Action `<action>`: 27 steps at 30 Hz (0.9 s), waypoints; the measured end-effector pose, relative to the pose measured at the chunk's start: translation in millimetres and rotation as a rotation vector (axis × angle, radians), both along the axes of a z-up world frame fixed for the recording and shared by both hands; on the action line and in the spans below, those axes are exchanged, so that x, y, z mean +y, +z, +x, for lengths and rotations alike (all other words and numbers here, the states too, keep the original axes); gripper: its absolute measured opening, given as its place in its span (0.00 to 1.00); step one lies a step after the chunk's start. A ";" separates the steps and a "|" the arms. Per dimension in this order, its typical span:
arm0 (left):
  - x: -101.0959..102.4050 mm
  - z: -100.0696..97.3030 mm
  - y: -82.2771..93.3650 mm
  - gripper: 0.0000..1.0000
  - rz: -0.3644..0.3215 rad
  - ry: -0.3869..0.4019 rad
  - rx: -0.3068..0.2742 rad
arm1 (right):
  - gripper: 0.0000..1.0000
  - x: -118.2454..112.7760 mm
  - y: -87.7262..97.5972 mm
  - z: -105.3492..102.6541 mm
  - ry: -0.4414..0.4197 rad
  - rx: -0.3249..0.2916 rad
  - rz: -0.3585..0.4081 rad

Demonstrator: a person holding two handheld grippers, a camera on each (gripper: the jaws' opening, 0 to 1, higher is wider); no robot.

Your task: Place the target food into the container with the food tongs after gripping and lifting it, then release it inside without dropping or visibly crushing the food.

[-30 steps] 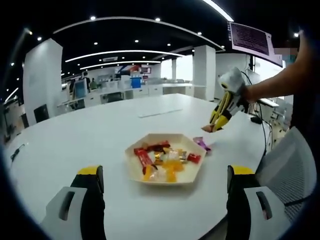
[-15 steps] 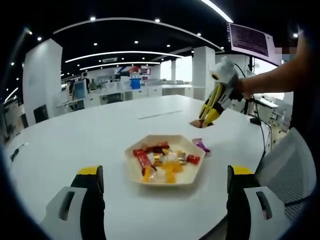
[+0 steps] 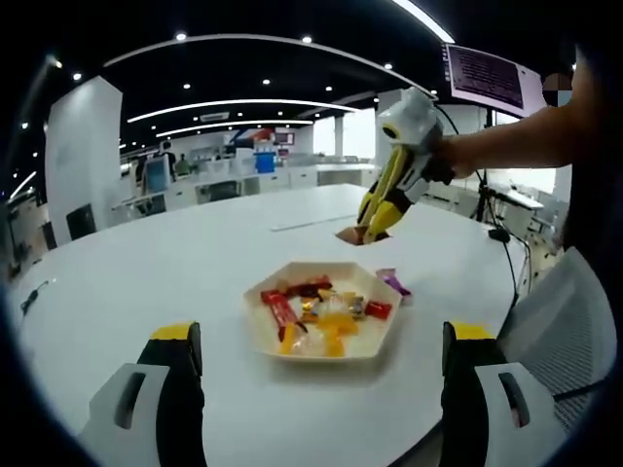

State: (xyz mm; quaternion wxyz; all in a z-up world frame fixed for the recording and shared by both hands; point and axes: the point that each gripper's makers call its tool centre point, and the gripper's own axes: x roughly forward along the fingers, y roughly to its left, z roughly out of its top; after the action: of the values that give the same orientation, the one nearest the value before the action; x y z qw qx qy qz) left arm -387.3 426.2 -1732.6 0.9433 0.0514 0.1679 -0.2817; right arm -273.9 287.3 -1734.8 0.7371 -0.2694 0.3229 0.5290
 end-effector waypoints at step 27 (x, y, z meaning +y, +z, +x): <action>1.7 0.6 1.2 1.00 -0.003 0.011 -0.002 | 0.22 29.0 0.3 14.1 0.029 -0.011 -0.003</action>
State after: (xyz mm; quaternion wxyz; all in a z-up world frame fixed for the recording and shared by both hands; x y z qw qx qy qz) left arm -386.7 427.9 -1731.3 0.9451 0.0494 0.1667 -0.2768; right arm -259.8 316.3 -1734.5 0.7307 -0.2781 0.3158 0.5375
